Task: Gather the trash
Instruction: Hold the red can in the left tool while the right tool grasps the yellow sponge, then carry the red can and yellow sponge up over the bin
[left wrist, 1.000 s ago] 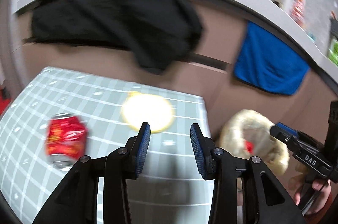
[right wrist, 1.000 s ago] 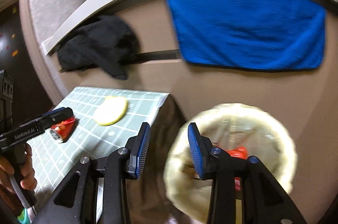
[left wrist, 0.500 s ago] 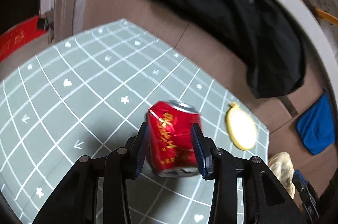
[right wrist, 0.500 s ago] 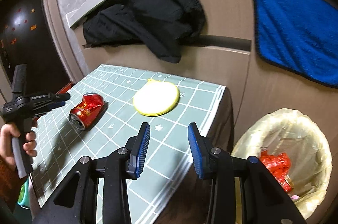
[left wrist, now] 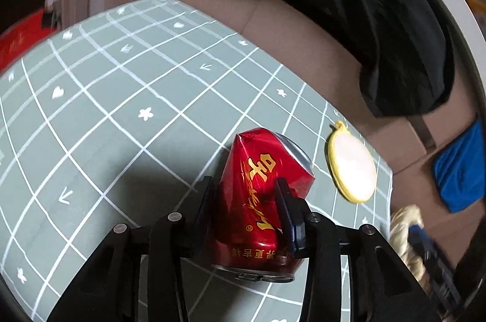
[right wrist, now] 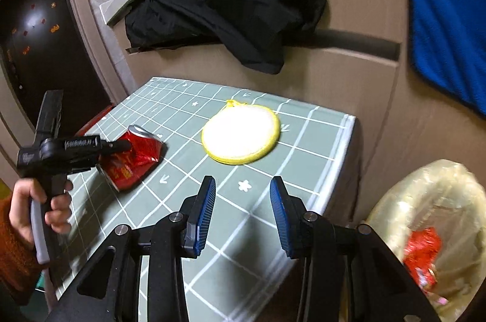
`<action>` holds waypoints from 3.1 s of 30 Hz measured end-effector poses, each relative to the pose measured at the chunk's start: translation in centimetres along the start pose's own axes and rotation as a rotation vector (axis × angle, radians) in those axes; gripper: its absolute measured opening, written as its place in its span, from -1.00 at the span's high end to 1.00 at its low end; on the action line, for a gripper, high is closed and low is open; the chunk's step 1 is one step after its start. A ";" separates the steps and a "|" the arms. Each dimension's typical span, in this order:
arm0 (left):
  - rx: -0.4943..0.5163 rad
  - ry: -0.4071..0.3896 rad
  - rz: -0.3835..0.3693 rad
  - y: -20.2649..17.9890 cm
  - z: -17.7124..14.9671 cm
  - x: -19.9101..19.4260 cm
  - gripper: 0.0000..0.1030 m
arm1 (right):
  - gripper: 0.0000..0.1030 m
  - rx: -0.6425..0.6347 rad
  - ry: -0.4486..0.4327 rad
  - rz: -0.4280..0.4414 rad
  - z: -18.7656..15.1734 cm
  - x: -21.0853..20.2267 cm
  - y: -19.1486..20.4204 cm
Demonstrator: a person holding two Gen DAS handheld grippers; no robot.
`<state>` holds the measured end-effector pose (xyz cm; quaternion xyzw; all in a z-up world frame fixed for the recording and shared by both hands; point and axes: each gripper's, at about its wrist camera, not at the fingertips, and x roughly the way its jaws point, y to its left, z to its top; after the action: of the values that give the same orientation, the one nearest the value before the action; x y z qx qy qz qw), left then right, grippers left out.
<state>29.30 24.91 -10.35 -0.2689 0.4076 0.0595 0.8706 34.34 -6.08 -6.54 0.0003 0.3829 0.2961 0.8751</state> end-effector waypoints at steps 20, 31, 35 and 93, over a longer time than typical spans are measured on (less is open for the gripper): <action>0.107 0.038 -0.018 -0.2 -1.8 -1.9 0.41 | 0.76 0.086 0.122 0.108 2.8 9.1 -3.1; 0.168 0.068 -0.029 -1.0 -4.1 -3.1 0.40 | 0.80 -0.048 0.139 0.054 -4.1 -0.2 -1.2; 0.199 0.070 -0.032 -1.8 -5.1 -3.7 0.40 | 0.81 -0.077 0.084 -0.013 -5.1 -3.9 -1.3; 0.333 -0.013 -0.022 -6.8 -7.0 -7.2 0.52 | 0.75 -0.084 -0.003 0.056 -4.3 -4.9 3.1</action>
<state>21.99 16.36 -5.86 -0.1250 0.4034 -0.0167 0.9063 27.28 -7.03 -5.59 -0.0250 0.3685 0.3364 0.8663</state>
